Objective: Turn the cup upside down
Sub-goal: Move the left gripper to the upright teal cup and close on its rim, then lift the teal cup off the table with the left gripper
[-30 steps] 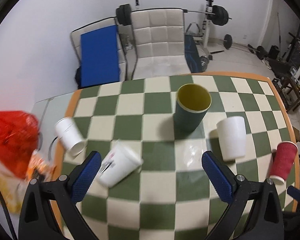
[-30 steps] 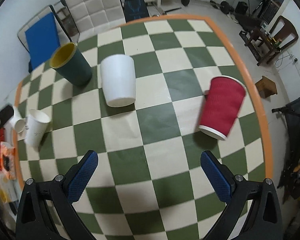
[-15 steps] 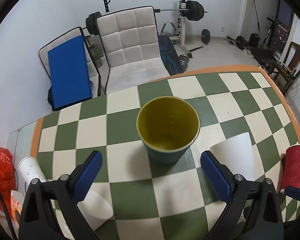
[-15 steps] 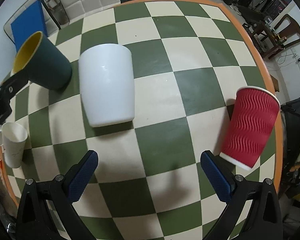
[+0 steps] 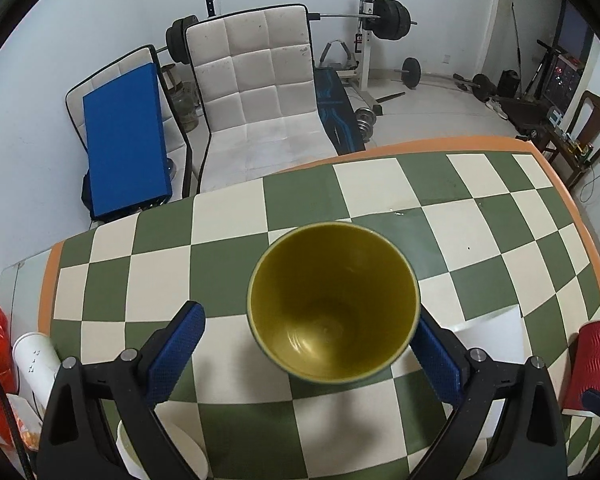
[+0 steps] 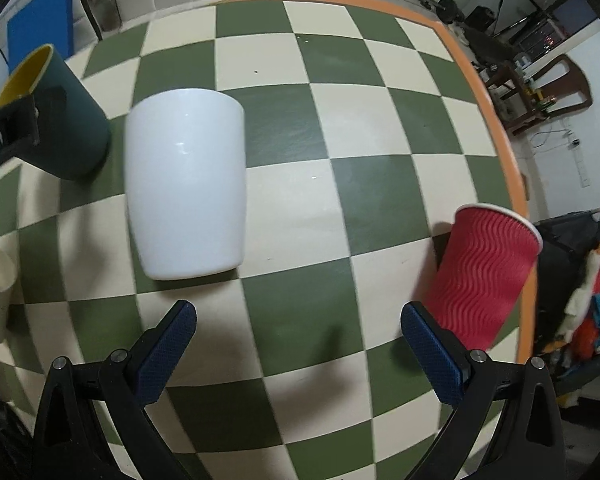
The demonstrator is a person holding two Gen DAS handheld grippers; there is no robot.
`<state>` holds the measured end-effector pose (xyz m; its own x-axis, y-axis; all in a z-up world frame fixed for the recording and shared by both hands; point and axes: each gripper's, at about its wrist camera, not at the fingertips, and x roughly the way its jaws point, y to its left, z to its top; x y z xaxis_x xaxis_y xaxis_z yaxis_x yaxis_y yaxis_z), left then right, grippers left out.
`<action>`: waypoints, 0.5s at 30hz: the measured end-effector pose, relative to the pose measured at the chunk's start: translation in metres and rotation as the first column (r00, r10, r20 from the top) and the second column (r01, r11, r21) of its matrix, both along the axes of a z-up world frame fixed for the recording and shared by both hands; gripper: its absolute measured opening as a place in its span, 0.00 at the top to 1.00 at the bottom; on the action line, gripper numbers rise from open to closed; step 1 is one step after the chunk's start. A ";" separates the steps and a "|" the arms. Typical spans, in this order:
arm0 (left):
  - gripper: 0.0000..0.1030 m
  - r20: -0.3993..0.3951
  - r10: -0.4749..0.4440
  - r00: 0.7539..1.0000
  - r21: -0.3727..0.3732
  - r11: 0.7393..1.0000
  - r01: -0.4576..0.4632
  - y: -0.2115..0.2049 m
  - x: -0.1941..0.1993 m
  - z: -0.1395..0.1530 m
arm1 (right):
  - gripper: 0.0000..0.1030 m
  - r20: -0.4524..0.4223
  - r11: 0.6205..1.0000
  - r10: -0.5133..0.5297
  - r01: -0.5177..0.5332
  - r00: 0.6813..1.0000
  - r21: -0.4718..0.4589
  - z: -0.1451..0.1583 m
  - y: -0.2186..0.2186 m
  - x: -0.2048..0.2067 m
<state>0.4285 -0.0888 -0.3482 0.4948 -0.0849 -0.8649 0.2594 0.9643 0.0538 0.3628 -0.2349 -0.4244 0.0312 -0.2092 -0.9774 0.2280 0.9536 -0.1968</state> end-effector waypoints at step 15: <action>0.33 0.053 -0.041 0.998 -0.015 0.999 0.042 -0.005 -0.002 0.001 | 0.00 -0.004 0.999 0.024 -0.025 1.000 -0.041 -0.001 0.000 0.008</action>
